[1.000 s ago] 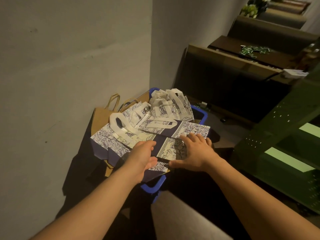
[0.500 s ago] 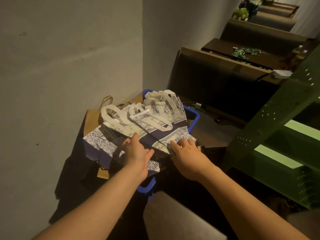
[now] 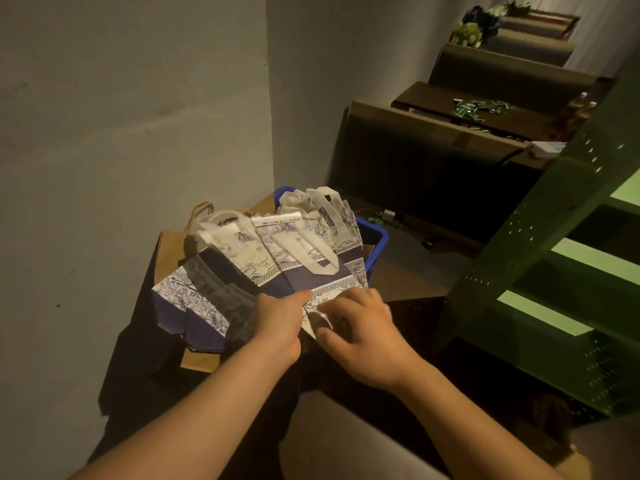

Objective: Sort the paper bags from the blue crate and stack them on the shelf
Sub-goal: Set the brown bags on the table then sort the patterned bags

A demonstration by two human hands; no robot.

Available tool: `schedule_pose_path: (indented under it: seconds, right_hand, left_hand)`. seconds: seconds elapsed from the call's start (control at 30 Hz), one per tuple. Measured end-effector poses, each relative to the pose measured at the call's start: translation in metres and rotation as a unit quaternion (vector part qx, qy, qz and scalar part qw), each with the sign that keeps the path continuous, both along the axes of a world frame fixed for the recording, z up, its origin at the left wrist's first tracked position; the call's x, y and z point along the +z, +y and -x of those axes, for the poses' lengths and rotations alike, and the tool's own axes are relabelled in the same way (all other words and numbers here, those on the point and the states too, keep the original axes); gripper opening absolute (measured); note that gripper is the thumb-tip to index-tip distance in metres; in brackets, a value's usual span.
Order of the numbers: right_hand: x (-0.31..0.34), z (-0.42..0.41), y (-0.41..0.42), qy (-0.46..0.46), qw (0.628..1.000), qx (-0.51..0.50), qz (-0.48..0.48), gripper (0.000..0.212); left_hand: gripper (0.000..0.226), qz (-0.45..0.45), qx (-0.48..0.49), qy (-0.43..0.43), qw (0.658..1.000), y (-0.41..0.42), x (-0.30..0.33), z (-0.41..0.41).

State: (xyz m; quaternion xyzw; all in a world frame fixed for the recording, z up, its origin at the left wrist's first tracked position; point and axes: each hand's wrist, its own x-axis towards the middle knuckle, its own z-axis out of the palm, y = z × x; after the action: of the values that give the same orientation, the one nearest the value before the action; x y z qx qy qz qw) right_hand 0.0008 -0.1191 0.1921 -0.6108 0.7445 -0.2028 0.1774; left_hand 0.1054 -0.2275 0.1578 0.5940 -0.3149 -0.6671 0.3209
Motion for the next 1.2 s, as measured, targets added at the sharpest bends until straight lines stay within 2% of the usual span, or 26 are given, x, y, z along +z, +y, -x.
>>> schedule_pose_path:
  seconds: [0.03,0.07,0.17,0.23,0.3,0.37,0.57,0.7,0.8,0.9,1.03,1.1,1.2]
  right_hand:
    - [-0.001,0.005,0.000,-0.019,0.999,-0.043,0.015,0.036]
    - [-0.002,0.010,-0.001,-0.026,0.995,-0.089,0.026,0.041]
    - [-0.003,0.023,-0.005,-0.080,0.978,-0.189,0.042,0.057]
    - [-0.003,0.028,-0.007,-0.174,0.962,-0.209,0.029,0.063]
    - [-0.004,0.030,-0.007,-0.277,0.937,-0.210,0.040,0.066]
    - [-0.010,0.032,-0.007,-0.322,0.918,-0.220,0.075,0.065]
    - [-0.007,0.029,-0.002,-0.367,0.890,-0.228,0.143,0.061]
    - [-0.007,0.026,0.001,-0.381,0.885,-0.232,0.134,0.059]
    - [-0.008,0.029,0.004,-0.432,0.858,-0.259,0.097,0.058]
    - [-0.011,0.032,0.008,-0.482,0.838,-0.248,0.065,0.051]
    - [-0.010,0.037,0.010,-0.512,0.812,-0.271,0.074,0.039]
    - [-0.010,0.041,0.011,-0.486,0.811,-0.315,0.086,0.026]
    - [-0.017,0.049,0.013,-0.460,0.794,-0.390,0.081,0.040]
  left_hand:
    - [0.093,0.025,-0.020,-0.010,0.999,-0.001,-0.002,-0.001]
    - [0.098,0.052,-0.038,-0.010,0.998,0.000,-0.001,-0.003]
    - [0.068,0.129,-0.061,0.026,0.989,0.003,0.004,-0.010]
    - [0.070,0.162,-0.102,0.047,0.980,0.003,0.002,-0.013]
    - [0.061,0.178,-0.141,0.062,0.972,0.003,0.003,-0.014]
    - [0.054,0.173,-0.177,0.071,0.966,0.006,0.007,-0.013]
    - [0.032,0.142,-0.240,0.089,0.956,0.014,0.013,-0.010]
    - [0.022,0.143,-0.291,0.092,0.942,0.018,0.012,-0.007]
    - [0.025,0.149,-0.302,0.082,0.938,0.017,0.008,-0.005]
    - [0.026,0.158,-0.318,0.052,0.933,0.016,0.005,-0.002]
    - [0.022,0.149,-0.358,0.029,0.921,0.010,0.006,0.003]
    - [0.040,0.145,-0.356,-0.012,0.923,-0.001,0.006,0.008]
    - [0.021,0.150,-0.289,-0.077,0.942,-0.030,0.001,0.017]
